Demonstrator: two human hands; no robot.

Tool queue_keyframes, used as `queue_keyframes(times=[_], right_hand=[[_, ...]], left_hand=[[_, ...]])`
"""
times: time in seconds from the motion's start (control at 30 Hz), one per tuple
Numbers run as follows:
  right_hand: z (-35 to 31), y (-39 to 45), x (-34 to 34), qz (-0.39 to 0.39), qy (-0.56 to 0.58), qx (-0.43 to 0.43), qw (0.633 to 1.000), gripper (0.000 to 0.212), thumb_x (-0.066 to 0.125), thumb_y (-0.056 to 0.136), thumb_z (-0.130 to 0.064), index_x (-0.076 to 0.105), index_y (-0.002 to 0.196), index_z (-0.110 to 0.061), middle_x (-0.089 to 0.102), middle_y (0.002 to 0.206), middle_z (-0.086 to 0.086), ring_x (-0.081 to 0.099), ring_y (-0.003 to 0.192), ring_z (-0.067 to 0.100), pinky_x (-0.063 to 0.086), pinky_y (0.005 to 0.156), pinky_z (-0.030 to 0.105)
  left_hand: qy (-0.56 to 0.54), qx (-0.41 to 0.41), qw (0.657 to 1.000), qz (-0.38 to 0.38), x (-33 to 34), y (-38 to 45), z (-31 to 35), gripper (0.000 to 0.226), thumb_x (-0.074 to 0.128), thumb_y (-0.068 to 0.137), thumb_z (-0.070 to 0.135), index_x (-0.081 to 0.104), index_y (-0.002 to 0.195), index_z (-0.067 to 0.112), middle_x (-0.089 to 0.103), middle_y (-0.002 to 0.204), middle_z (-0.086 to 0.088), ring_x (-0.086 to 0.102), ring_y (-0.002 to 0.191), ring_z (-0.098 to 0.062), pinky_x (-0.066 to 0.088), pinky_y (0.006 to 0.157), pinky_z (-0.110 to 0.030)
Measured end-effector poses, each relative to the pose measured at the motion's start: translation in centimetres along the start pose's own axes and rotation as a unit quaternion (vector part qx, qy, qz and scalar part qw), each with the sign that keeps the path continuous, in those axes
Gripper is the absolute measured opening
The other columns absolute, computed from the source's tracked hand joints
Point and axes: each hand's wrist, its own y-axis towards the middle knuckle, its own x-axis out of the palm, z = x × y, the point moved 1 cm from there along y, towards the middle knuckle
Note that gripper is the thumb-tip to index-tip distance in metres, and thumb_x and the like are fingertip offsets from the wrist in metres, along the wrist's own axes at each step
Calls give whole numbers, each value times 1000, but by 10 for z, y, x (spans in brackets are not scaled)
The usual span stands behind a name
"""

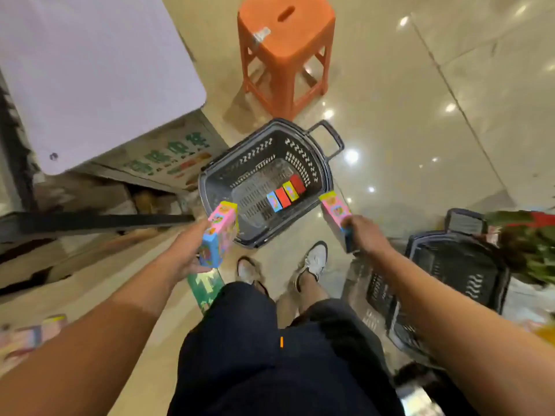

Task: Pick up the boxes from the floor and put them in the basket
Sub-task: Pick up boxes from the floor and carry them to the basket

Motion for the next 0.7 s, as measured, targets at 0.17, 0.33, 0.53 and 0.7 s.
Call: queue_keyframes(times=[0.17,0.33,0.53,0.7], right_hand=[[-73,98,64,-82,14,-47,995,31,45,96,-44,64,109,-24,56,90,-6,58,84,22,54,91,49],[-87,200,154,-113,-183,-154,964,32,35,103,-32,54,123,-14,63,105,22,62,106,38,52,91,46],[-58,322,239,-170,-301,-141,928,42,30,104,-19,40,144,-10,54,134,32,52,124,44,44,103,46],[-30,398,283,-202,-350,-114,907,43,29,103,-19,44,142,-9,52,139,27,51,129,40,42,103,43]], left_hand=[[-106,-62,992,16,41,80,25,71,58,67,54,62,131,22,67,126,-14,70,99,-36,60,72,-52],[-163,-71,984,-9,92,185,51,43,43,92,48,70,97,15,76,82,-8,72,64,-23,60,72,-36],[-164,-80,983,-6,111,324,30,37,54,89,56,66,101,23,66,98,-6,65,85,-24,51,95,-43],[-117,-132,984,-18,125,410,4,44,60,83,64,69,93,23,73,91,-4,68,78,-22,57,80,-40]])
